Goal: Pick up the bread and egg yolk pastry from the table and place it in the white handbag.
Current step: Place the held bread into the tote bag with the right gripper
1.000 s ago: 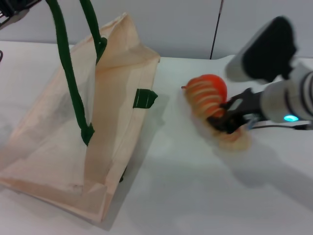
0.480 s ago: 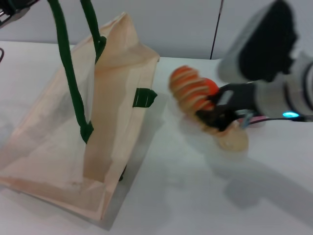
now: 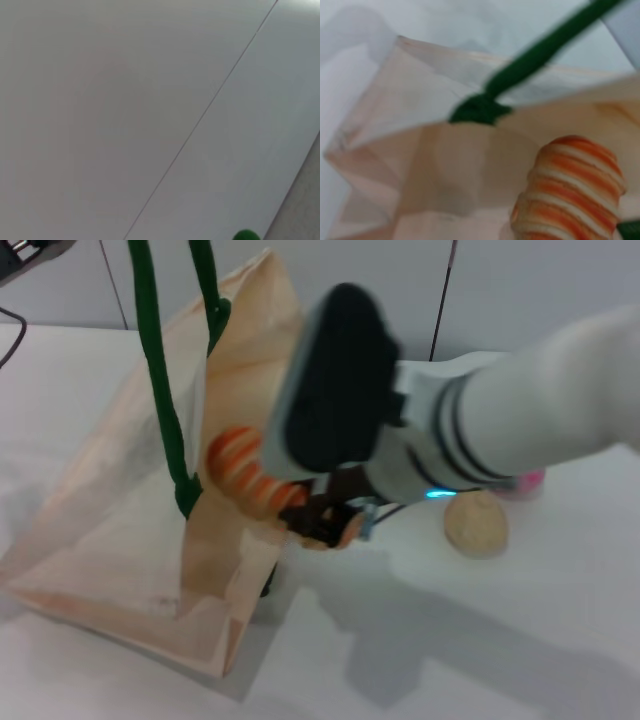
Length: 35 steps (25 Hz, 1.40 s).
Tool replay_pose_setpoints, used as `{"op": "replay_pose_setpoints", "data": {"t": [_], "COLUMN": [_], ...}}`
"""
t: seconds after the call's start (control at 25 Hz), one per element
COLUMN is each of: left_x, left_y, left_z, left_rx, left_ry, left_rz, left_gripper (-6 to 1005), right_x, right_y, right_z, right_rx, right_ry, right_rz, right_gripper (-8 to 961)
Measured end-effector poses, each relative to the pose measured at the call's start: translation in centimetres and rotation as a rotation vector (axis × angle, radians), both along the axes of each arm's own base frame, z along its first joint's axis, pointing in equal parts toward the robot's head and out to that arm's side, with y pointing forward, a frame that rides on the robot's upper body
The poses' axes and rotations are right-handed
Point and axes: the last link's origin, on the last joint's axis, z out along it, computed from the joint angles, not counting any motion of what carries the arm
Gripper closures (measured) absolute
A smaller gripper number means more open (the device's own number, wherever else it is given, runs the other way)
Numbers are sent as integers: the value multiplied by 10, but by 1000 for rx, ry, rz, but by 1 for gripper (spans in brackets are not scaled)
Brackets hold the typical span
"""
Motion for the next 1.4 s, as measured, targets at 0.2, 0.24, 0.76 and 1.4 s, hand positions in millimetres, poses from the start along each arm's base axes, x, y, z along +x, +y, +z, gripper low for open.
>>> {"op": "replay_pose_setpoints", "data": {"t": [0.2, 0.24, 0.76, 1.4], "left_x": [7, 9, 32, 62], "left_y": [4, 5, 16, 0], "left_z": [-3, -4, -25, -30], "left_rx": [-11, -18, -106, -208], "left_ry": [-6, -7, 17, -74], "left_rz": [-15, -19, -75, -260], "left_gripper": [885, 885, 886, 886], "right_x": [-18, -22, -43, -17], "right_y": [2, 2, 13, 55], "right_z": [-17, -19, -41, -46], "right_rx": [-4, -3, 20, 164], "right_ry": [-24, -24, 11, 37], "right_rz": [50, 60, 132, 173], "right_gripper": [635, 638, 661, 678]}}
